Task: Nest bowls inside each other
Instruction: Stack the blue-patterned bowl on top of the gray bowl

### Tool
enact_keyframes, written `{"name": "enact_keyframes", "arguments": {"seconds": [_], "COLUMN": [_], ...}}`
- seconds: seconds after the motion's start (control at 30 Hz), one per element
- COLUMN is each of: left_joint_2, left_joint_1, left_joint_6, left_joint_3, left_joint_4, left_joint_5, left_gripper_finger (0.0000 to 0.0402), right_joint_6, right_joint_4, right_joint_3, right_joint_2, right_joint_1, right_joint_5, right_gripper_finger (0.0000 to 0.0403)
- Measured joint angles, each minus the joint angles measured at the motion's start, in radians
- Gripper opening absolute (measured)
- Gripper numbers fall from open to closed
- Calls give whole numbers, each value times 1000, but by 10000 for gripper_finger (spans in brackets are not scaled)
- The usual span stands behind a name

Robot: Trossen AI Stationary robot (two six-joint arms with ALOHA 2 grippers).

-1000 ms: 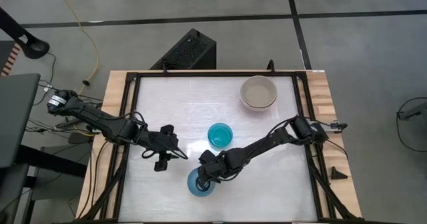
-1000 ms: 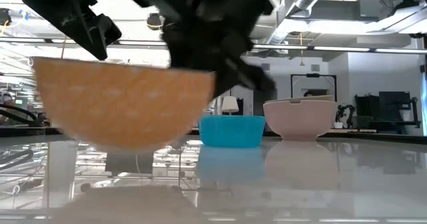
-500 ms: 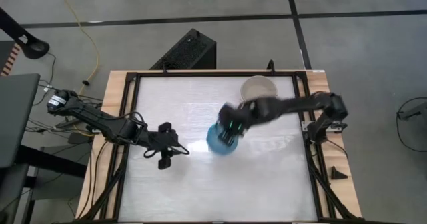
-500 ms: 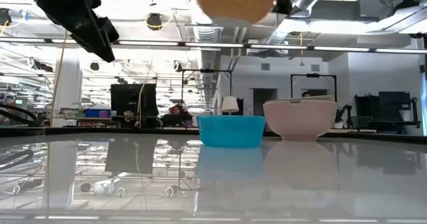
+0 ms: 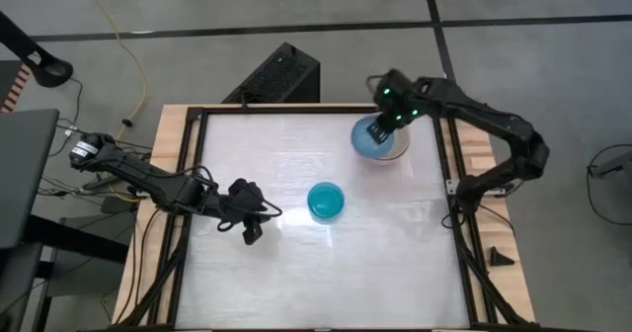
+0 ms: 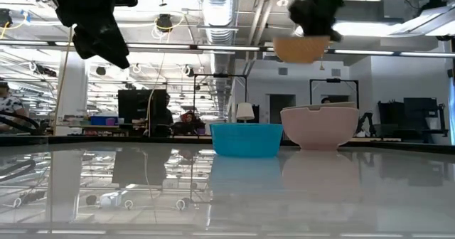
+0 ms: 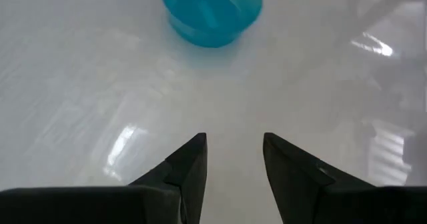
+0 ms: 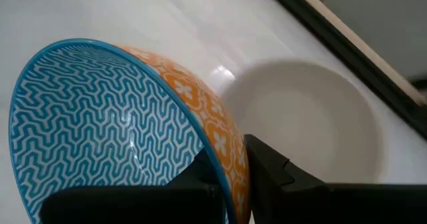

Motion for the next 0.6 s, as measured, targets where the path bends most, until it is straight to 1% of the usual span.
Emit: {"name": "enact_keyframes", "arguments": {"seconds": [0.1, 0.3, 0.43, 0.6], "left_joint_2": [0, 0, 0, 0], "left_joint_1": [0, 0, 0, 0], "left_joint_6": [-43, -140, -203, -212], "left_joint_3": [0, 0, 0, 0], "left_joint_4": [0, 0, 0, 0], "left_joint_5": [-40, -136, -167, -177], "left_gripper_finger": [135, 135, 135, 135], "right_joint_6": [-39, -105, -132, -154], "right_joint_4": [52, 187, 250, 287], "right_joint_3": [-110, -273, -330, -331], "right_joint_2": [-30, -22, 12, 63], "right_joint_1": [-113, -263, -320, -335], "right_joint_5": [-23, -56, -76, -105], "right_gripper_finger": [62, 62, 62, 62]}}
